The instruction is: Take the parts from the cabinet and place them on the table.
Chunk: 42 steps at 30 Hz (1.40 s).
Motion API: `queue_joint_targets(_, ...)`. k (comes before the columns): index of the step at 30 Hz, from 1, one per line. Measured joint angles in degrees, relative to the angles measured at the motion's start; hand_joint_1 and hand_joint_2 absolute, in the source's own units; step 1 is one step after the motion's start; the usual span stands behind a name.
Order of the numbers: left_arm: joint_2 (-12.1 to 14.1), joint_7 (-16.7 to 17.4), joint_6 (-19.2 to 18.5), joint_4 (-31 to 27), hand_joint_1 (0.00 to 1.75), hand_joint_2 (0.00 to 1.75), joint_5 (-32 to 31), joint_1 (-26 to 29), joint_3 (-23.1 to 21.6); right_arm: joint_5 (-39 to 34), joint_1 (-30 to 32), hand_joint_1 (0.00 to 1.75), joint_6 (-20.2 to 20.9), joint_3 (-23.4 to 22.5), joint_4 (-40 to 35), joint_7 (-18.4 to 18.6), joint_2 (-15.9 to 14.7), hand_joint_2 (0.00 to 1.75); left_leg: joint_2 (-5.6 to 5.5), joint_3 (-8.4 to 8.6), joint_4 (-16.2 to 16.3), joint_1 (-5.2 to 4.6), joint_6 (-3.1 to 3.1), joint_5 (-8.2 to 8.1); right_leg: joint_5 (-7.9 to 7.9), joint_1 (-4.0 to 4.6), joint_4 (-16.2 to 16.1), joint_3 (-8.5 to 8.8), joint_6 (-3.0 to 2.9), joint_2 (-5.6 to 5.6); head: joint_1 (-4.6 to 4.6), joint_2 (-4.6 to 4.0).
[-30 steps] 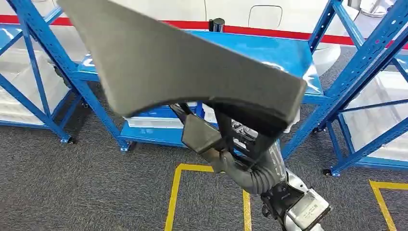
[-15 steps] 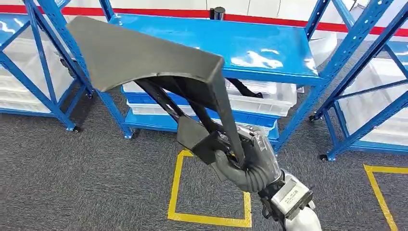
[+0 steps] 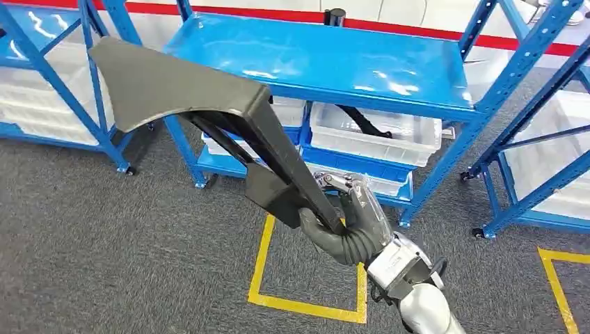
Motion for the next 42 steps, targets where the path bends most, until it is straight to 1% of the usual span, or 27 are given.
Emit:
queue_joint_targets(2,0.02,0.02,0.04,0.0,0.0,1.75,-0.04,0.04,0.0,0.0,-0.05,1.75,0.04,0.11,0.07,-0.07,0.31,1.75,-1.48,-0.59,-0.38,-0.23,1.23,0.19,0.19,0.05,-0.13,-0.14,0.87,-1.36,-0.04,0.0)
queue_joint_targets(3,-0.09,0.04,0.04,-0.02,0.0,1.75,-0.04,0.11,0.0,0.0,-0.14,1.75,0.04,0.13,0.13,-0.11,0.28,1.75,-2.07,-0.43,-1.0,0.41,2.01,0.73,-0.61,-0.06,0.7,-0.9,1.07,-0.47,0.0,0.0)
queue_joint_targets(4,0.0,0.04,0.11,-0.18,0.0,1.75,-0.09,0.05,0.02,0.0,-0.19,1.75,0.04,0.22,0.2,-0.13,0.28,1.75,-2.58,-0.62,-1.07,0.22,2.43,1.0,-2.03,-0.25,2.7,-1.68,0.82,2.51,0.06,0.0)
queue_joint_targets(5,0.09,0.04,0.13,-0.26,0.0,1.75,-0.11,-0.1,0.07,0.0,-0.19,1.75,0.05,0.26,0.26,-0.2,0.28,1.75,-3.15,-0.96,-1.07,0.2,2.76,1.22,-4.01,-0.4,6.61,-3.37,0.36,4.22,0.17,0.0)
queue_joint_targets(7,0.09,0.04,0.17,-0.33,0.0,1.75,-0.11,-0.18,0.07,0.0,-0.1,1.75,0.07,0.39,0.63,-0.2,0.22,1.75,-4.65,-1.64,-1.04,0.09,3.18,1.61,-7.99,-0.36,16.66,-8.11,-0.1,5.34,0.22,0.0)
queue_joint_targets(8,0.04,0.04,0.15,-0.33,0.0,1.75,-0.13,-0.08,0.07,0.0,-0.11,1.75,0.13,0.48,0.89,-0.2,0.2,1.75,-5.36,-1.9,-1.02,0.01,3.18,1.85,-8.54,-0.35,19.37,-9.41,0.19,5.5,0.24,0.0)
queue_joint_targets(9,-0.04,0.04,0.09,-0.33,0.0,1.75,-0.13,0.0,0.07,0.0,-0.11,1.75,0.22,0.54,1.03,-0.2,0.22,1.75,-6.15,-2.01,-1.01,-0.03,3.09,2.04,-7.89,-0.38,18.75,-9.05,0.65,5.51,0.22,0.0)
queue_joint_targets(11,-0.09,0.04,0.02,-0.33,0.0,1.75,-0.13,0.01,0.07,0.0,-0.19,1.75,0.31,0.68,1.14,-0.2,0.22,1.75,-7.7,-2.07,-0.97,-0.02,2.78,2.33,-4.12,-0.44,10.53,-4.89,1.82,5.83,0.24,0.0)
queue_joint_targets(12,-0.11,0.04,-0.02,-0.33,0.0,1.75,-0.15,0.01,0.07,0.0,-0.34,1.75,0.37,0.76,1.22,-0.2,0.22,1.75,-8.51,-2.08,-0.87,0.0,2.56,2.48,-1.71,-0.63,4.38,-1.82,2.23,7.12,0.24,0.0)
queue_joint_targets(13,-0.13,0.04,-0.11,-0.33,0.0,1.75,-0.2,-0.01,0.07,0.0,-0.45,1.75,0.39,0.83,1.31,-0.2,0.22,1.75,-9.1,-2.37,-0.72,-0.16,2.22,2.65,-1.17,-0.87,0.68,-0.29,1.94,10.0,0.26,0.0)
queue_joint_targets(17,-0.02,0.13,-1.09,-0.29,0.0,1.75,-0.28,0.45,0.07,0.0,-0.54,1.75,0.41,0.9,1.4,-0.2,0.37,1.75,-11.0,-3.52,-0.72,-0.15,0.72,3.73,-0.46,-0.27,1.04,-0.6,0.5,8.21,0.17,0.0)
queue_joint_targets(18,0.39,0.2,-1.2,-0.24,0.0,1.75,-0.28,0.58,0.07,0.0,-0.57,1.75,0.44,0.92,1.4,-0.2,0.55,1.75,-10.95,-3.84,-0.44,0.06,0.56,3.47,0.01,-1.49,0.67,-0.64,-0.21,7.31,0.2,0.0)
queue_joint_targets(19,0.2,0.2,-1.36,-0.24,0.0,1.75,-0.28,0.66,0.04,0.0,-0.58,1.75,0.46,0.9,1.4,-0.17,0.7,1.75,-7.85,-4.47,1.03,-0.41,0.33,2.02,0.11,-1.2,0.67,-0.68,-0.49,6.82,-0.07,0.0)
queue_joint_targets(20,0.2,0.22,-1.49,-0.26,0.0,1.75,-0.28,0.55,0.04,-0.02,-0.57,1.75,0.46,0.9,1.38,-0.2,0.74,1.75,-6.05,-5.92,4.23,-0.32,0.05,-0.28,0.18,-1.15,0.68,-0.79,-1.0,6.11,-0.48,0.0)
queue_joint_targets(23,0.13,0.22,-1.88,-0.26,0.0,1.75,-0.24,0.38,0.02,-0.02,-0.51,1.75,0.46,0.92,1.53,-0.2,0.74,1.75,-4.61,-11.45,16.83,0.14,-0.61,-5.79,0.17,-0.68,0.73,-1.17,-1.11,3.63,-0.46,0.0)
queue_joint_targets(24,0.13,0.22,-1.88,-0.26,0.0,1.75,-0.2,0.46,0.02,-0.02,-0.5,1.75,0.48,0.94,1.53,-0.2,0.72,1.75,-4.47,-11.39,17.17,0.19,-0.68,-5.35,0.16,-0.66,0.74,-1.16,-1.11,2.93,-0.44,0.0)
queue_joint_targets(26,0.17,0.17,-1.88,-0.26,0.0,1.75,-0.17,0.48,0.02,-0.07,-0.53,1.75,0.5,0.92,1.53,-0.2,0.74,1.75,-3.89,-7.24,10.28,0.25,-0.56,-1.47,0.1,-0.66,0.74,-1.06,-1.11,1.53,-0.44,0.0)
queue_joint_targets(27,0.22,0.02,-1.9,-0.26,0.0,1.75,-0.18,0.47,0.02,-0.09,-0.55,1.75,0.52,0.92,1.53,-0.2,0.74,1.75,-2.85,-4.11,4.95,0.24,-0.35,0.66,0.05,-0.66,0.74,-0.95,-1.13,0.99,-0.46,0.0)
queue_joint_targets(28,0.26,-0.13,-1.9,-0.31,0.0,1.75,-0.17,0.42,0.02,-0.15,-0.55,1.75,0.55,0.9,1.51,-0.2,0.74,1.75,-0.17,-1.72,0.61,0.03,-0.04,1.19,-0.12,-0.39,0.74,-0.79,-0.88,0.53,-0.44,0.0)
queue_joint_targets(29,0.28,-0.22,-2.01,-0.31,0.0,1.75,-0.17,0.25,0.02,-0.17,-0.54,1.75,0.55,0.83,1.51,-0.28,0.72,1.75,0.84,-1.46,-0.01,-0.69,0.55,0.79,-0.33,0.44,0.94,-1.01,-0.52,0.01,-0.44,0.0)
queue_joint_targets(33,0.26,-0.17,-2.03,-0.31,0.0,1.75,-0.66,0.33,0.02,-0.26,-0.55,1.75,0.59,0.79,1.46,-0.33,0.81,1.75,-2.05,-2.05,-0.53,-0.94,2.32,1.33,-0.5,0.34,0.65,-0.82,0.57,-2.04,-0.2,0.0)
queue_joint_targets(35,0.17,0.06,-2.03,-0.33,0.0,1.75,-0.94,0.13,0.0,-0.33,-0.4,1.75,0.61,0.57,1.35,-0.41,0.7,1.75,-3.15,-1.98,-0.96,-0.45,3.18,1.88,-3.08,0.05,4.73,-2.85,0.29,3.49,-0.07,0.0)
queue_joint_targets(36,0.2,0.07,-2.03,-0.37,0.0,1.75,-1.12,-0.12,0.02,-0.35,-0.2,1.75,0.61,0.44,1.35,-0.42,0.63,1.75,-3.95,-2.12,-0.96,-0.44,3.35,1.99,-5.23,-0.11,9.63,-5.06,-0.13,4.8,0.09,0.0)
queue_joint_targets(38,0.09,0.15,-2.03,-0.44,0.0,1.75,-1.16,-0.31,0.0,-0.33,0.31,1.75,0.61,0.15,1.38,-0.39,0.41,1.75,-5.74,-2.36,-0.94,-0.46,3.49,2.11,-8.32,-0.21,19.05,-9.67,-0.15,5.5,0.09,0.0)
queue_joint_targets(39,0.07,0.24,-2.05,-0.44,0.0,1.75,-1.18,-0.28,0.0,-0.33,0.46,1.75,0.61,0.04,1.38,-0.39,0.37,1.75,-6.56,-2.37,-0.93,-0.47,3.45,2.16,-8.22,-0.22,20.26,-10.37,0.26,5.54,0.09,0.0)
queue_joint_targets(40,0.02,0.26,-2.05,-0.44,0.0,1.75,-1.18,-0.27,-0.02,-0.33,0.51,1.75,0.61,-0.09,1.38,-0.42,0.33,1.75,-7.45,-2.35,-0.89,-0.43,3.35,2.22,-6.95,-0.3,18.43,-9.66,0.95,5.56,0.11,0.0)
queue_joint_targets(42,-0.09,0.28,-1.88,-0.5,0.0,1.75,-1.36,-0.28,-0.02,-0.26,0.48,1.75,0.61,-0.22,1.35,-0.42,0.31,1.75,-9.24,-2.3,-0.66,-0.27,3.09,2.35,-2.44,-0.79,8.45,-5.05,2.46,6.39,0.11,0.0)
